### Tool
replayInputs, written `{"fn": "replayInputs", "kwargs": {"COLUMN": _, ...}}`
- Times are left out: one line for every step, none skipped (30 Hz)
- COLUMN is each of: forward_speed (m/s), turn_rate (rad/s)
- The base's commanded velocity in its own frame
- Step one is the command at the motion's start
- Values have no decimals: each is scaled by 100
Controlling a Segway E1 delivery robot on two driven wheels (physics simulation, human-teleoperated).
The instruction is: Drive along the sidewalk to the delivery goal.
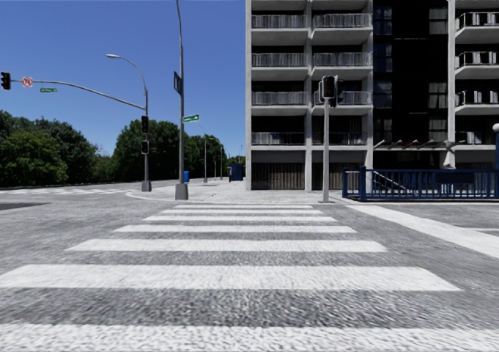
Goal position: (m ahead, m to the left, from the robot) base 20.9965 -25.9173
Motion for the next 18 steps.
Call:
{"fn": "replayInputs", "kwargs": {"forward_speed": 200, "turn_rate": 0}}
{"fn": "replayInputs", "kwargs": {"forward_speed": 200, "turn_rate": 0}}
{"fn": "replayInputs", "kwargs": {"forward_speed": 200, "turn_rate": 0}}
{"fn": "replayInputs", "kwargs": {"forward_speed": 200, "turn_rate": 0}}
{"fn": "replayInputs", "kwargs": {"forward_speed": 200, "turn_rate": 0}}
{"fn": "replayInputs", "kwargs": {"forward_speed": 200, "turn_rate": 0}}
{"fn": "replayInputs", "kwargs": {"forward_speed": 200, "turn_rate": 0}}
{"fn": "replayInputs", "kwargs": {"forward_speed": 200, "turn_rate": 0}}
{"fn": "replayInputs", "kwargs": {"forward_speed": 200, "turn_rate": 0}}
{"fn": "replayInputs", "kwargs": {"forward_speed": 200, "turn_rate": 0}}
{"fn": "replayInputs", "kwargs": {"forward_speed": 200, "turn_rate": 0}}
{"fn": "replayInputs", "kwargs": {"forward_speed": 200, "turn_rate": 0}}
{"fn": "replayInputs", "kwargs": {"forward_speed": 200, "turn_rate": 0}}
{"fn": "replayInputs", "kwargs": {"forward_speed": 200, "turn_rate": 0}}
{"fn": "replayInputs", "kwargs": {"forward_speed": 200, "turn_rate": 0}}
{"fn": "replayInputs", "kwargs": {"forward_speed": 200, "turn_rate": 0}}
{"fn": "replayInputs", "kwargs": {"forward_speed": 200, "turn_rate": 0}}
{"fn": "replayInputs", "kwargs": {"forward_speed": 200, "turn_rate": 0}}
